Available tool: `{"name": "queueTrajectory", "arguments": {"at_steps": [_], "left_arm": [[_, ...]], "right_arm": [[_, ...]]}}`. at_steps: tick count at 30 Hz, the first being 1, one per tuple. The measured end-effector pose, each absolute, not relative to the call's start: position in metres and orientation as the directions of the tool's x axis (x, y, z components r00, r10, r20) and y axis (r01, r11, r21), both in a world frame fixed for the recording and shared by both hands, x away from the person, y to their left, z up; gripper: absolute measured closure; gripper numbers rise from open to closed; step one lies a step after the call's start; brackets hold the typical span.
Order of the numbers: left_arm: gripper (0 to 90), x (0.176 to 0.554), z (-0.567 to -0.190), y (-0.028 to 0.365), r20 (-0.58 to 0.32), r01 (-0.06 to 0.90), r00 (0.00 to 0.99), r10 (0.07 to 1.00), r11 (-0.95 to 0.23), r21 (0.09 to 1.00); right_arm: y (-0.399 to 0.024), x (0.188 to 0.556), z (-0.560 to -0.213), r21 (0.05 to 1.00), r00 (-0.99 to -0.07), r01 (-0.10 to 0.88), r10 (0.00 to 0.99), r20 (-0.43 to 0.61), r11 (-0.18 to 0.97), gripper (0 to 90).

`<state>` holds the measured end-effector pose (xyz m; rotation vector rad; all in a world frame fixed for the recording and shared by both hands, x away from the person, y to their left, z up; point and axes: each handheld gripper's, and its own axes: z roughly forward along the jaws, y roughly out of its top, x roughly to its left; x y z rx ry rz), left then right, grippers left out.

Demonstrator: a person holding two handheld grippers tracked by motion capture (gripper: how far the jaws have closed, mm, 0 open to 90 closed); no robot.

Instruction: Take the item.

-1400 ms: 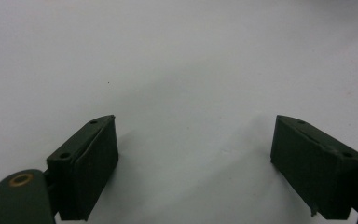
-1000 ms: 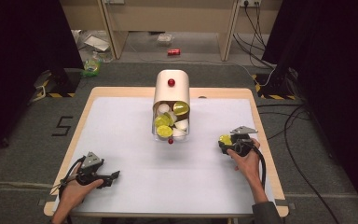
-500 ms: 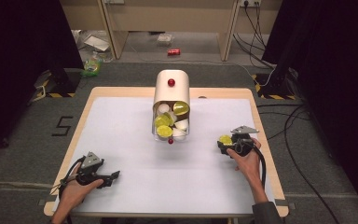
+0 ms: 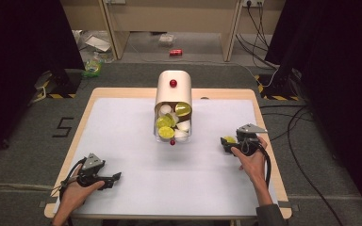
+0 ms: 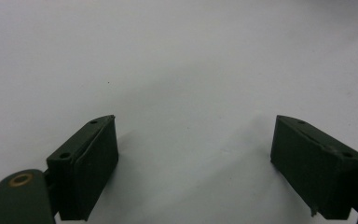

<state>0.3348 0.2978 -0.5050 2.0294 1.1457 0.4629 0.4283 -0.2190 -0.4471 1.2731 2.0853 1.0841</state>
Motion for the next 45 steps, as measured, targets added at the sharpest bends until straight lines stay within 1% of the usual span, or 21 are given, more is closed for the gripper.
{"name": "queueTrajectory", "arguments": {"at_steps": [27,45], "left_arm": [[14.4,0.335,-0.505,0.298,-0.048,0.574,0.535,0.844,-0.321,0.753],[14.4,0.335,-0.505,0.298,-0.049,0.574,0.534,0.844,-0.319,0.754]], "right_arm": [[-0.201,0.416,-0.418,0.849,-0.51,0.458,0.86,0.01,0.262,26.7],[-0.182,0.399,-0.404,0.864,-0.576,0.418,0.818,0.012,0.281,24.6]]}}
